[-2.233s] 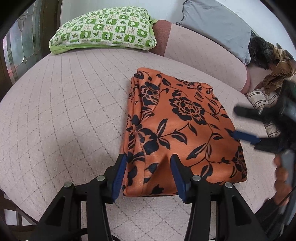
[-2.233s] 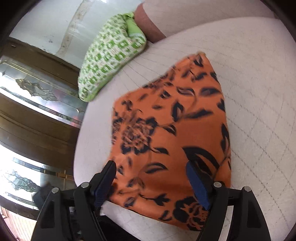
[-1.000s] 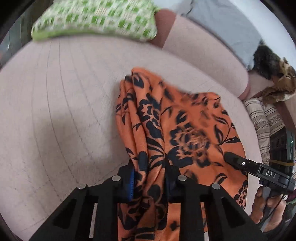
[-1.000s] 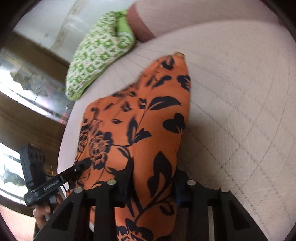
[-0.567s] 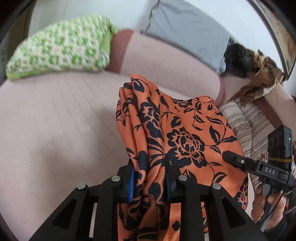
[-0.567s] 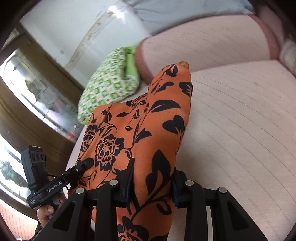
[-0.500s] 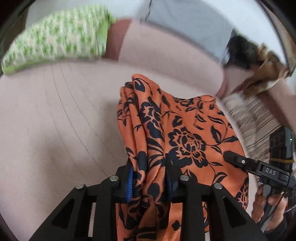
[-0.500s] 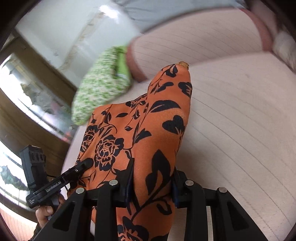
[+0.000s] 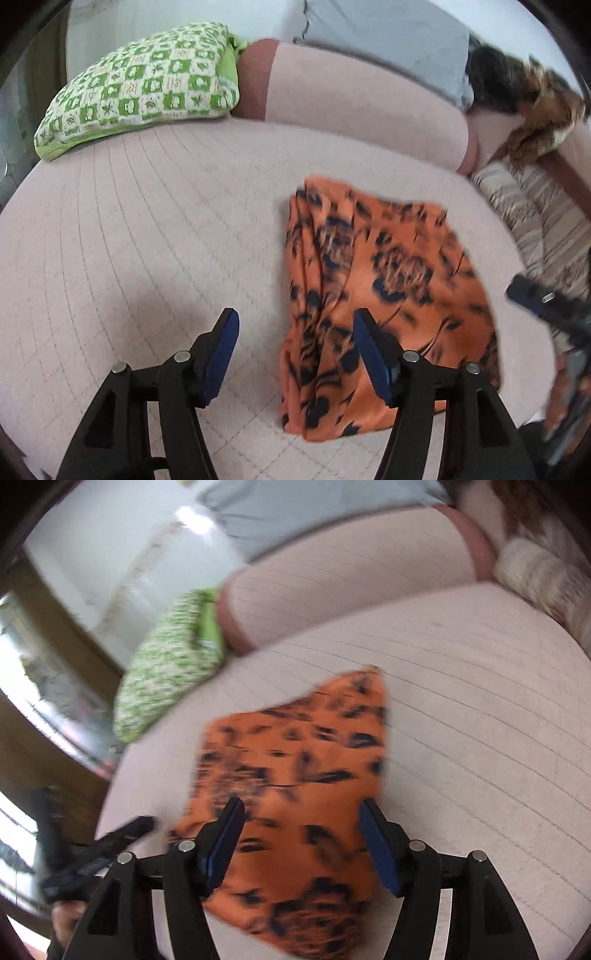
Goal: Fold small clothes
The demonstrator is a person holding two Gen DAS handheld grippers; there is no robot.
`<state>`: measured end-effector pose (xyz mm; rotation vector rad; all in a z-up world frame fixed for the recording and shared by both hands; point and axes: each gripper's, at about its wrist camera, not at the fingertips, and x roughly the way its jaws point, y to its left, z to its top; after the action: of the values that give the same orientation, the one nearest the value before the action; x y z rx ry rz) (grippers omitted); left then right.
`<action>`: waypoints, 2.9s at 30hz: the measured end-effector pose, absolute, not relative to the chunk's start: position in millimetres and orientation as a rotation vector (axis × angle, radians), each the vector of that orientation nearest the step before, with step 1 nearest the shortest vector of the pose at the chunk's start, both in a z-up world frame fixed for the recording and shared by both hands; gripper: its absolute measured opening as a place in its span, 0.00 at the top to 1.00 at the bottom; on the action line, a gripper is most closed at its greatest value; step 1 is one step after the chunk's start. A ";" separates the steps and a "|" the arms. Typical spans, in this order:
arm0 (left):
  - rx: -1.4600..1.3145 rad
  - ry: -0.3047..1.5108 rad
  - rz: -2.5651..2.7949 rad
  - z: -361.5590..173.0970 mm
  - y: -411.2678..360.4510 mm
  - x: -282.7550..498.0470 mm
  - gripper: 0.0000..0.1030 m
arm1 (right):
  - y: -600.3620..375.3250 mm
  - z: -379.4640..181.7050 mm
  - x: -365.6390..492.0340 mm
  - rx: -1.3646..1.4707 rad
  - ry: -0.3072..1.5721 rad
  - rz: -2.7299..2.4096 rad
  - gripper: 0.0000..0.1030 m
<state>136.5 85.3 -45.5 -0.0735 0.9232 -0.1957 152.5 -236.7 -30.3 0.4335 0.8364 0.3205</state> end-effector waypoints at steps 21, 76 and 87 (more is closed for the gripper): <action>-0.038 0.898 -0.218 -75.0 91.6 113.0 0.33 | -226.8 -65.7 180.2 0.567 1.008 0.383 0.24; -0.008 0.834 -0.150 -46.0 101.1 54.0 0.22 | -212.8 -68.5 129.4 0.609 1.024 0.364 0.16; -0.006 0.869 -0.113 -50.2 89.7 33.5 0.22 | -222.5 -16.3 25.8 0.439 0.826 0.292 0.16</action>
<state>33.5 89.7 -50.2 -0.0059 0.8693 -0.1126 25.8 -222.5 -16.3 0.4394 0.8255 0.2922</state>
